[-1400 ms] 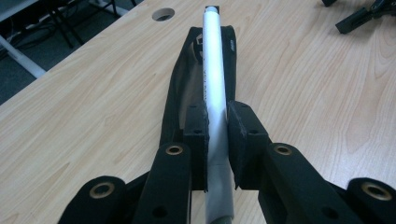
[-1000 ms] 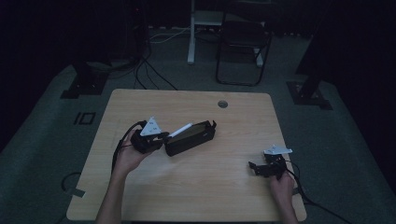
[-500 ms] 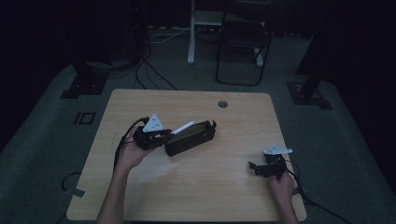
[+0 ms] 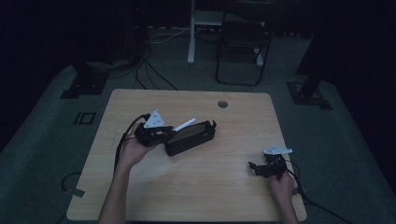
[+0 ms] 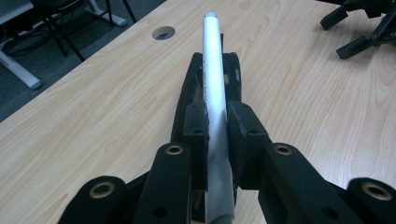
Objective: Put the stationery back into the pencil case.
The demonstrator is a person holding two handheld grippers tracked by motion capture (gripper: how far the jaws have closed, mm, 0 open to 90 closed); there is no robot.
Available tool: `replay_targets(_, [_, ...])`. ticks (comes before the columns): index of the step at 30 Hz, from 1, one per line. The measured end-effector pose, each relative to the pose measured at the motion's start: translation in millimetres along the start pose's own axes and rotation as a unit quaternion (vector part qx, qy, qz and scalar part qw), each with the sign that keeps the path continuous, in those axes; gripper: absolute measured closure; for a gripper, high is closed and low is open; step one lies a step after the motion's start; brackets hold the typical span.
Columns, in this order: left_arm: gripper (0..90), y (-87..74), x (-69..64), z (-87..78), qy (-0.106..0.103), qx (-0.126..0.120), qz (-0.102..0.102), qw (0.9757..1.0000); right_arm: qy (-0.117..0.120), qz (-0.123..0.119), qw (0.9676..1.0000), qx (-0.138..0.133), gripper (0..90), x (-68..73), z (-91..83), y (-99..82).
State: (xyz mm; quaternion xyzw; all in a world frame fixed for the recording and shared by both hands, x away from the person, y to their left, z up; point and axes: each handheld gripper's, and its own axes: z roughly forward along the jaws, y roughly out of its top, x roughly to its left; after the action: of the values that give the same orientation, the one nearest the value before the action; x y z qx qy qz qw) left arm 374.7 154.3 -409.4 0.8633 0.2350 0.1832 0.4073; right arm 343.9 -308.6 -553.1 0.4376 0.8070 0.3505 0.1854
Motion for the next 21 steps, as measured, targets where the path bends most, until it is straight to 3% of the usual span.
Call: replay_targets(21, [79.0,5.1,4.4,10.5,-0.005,0.010,-0.003,0.9999,0.001,-0.001,1.0000,0.001,12.0,-0.1,0.0,0.0])
